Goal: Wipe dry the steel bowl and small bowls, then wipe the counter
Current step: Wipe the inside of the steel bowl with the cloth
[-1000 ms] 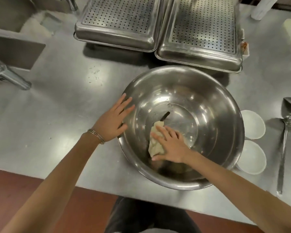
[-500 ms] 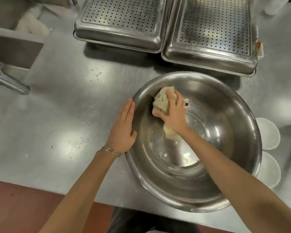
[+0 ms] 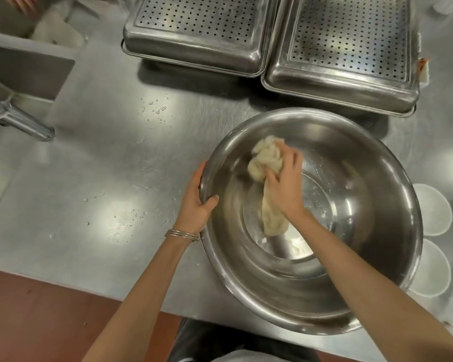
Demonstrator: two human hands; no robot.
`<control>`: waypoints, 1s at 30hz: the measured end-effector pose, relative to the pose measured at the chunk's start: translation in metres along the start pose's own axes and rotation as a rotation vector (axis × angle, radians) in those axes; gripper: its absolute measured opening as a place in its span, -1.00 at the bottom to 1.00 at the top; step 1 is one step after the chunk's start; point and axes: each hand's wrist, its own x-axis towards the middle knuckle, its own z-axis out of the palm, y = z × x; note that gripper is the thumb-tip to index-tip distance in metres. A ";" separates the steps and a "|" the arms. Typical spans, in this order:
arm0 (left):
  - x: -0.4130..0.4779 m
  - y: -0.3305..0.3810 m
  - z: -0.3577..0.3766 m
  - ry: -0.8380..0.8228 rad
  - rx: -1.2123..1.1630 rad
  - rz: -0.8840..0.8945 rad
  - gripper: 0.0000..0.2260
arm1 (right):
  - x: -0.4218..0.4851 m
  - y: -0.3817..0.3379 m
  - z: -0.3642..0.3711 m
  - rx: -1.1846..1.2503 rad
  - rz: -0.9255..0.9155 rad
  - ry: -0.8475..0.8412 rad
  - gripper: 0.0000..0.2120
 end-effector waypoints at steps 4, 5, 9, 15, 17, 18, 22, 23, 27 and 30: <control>0.003 0.000 -0.003 -0.017 -0.008 -0.008 -0.35 | 0.038 -0.039 0.019 0.219 0.156 0.106 -0.49; 0.003 0.001 -0.003 -0.022 -0.008 -0.012 -0.34 | 0.040 -0.046 0.029 0.200 0.177 0.108 -0.51; 0.002 0.005 -0.002 -0.047 -0.063 0.001 -0.33 | 0.002 -0.046 0.053 0.049 -0.001 -0.060 -0.58; 0.002 0.002 -0.003 -0.037 -0.079 -0.019 -0.34 | 0.007 -0.038 0.018 0.181 -0.075 -0.074 -0.55; 0.002 0.003 -0.003 -0.035 -0.070 -0.024 -0.34 | 0.038 -0.050 0.012 0.199 0.059 0.115 -0.43; 0.003 0.002 -0.003 -0.038 -0.062 -0.025 -0.33 | 0.050 -0.055 0.015 0.106 0.059 0.127 -0.45; 0.004 0.002 -0.003 -0.037 -0.046 -0.010 -0.32 | 0.041 -0.056 0.041 -0.180 -0.157 0.030 -0.61; 0.004 0.002 -0.004 -0.035 -0.040 -0.001 -0.32 | 0.029 -0.054 0.045 -0.165 -0.197 0.009 -0.62; 0.004 0.004 -0.005 -0.050 -0.045 0.007 -0.35 | 0.001 -0.040 0.031 -0.070 -0.393 -0.238 -0.60; 0.000 0.008 -0.004 -0.054 -0.047 -0.017 -0.31 | 0.012 -0.022 0.003 -0.108 -0.435 -0.286 -0.64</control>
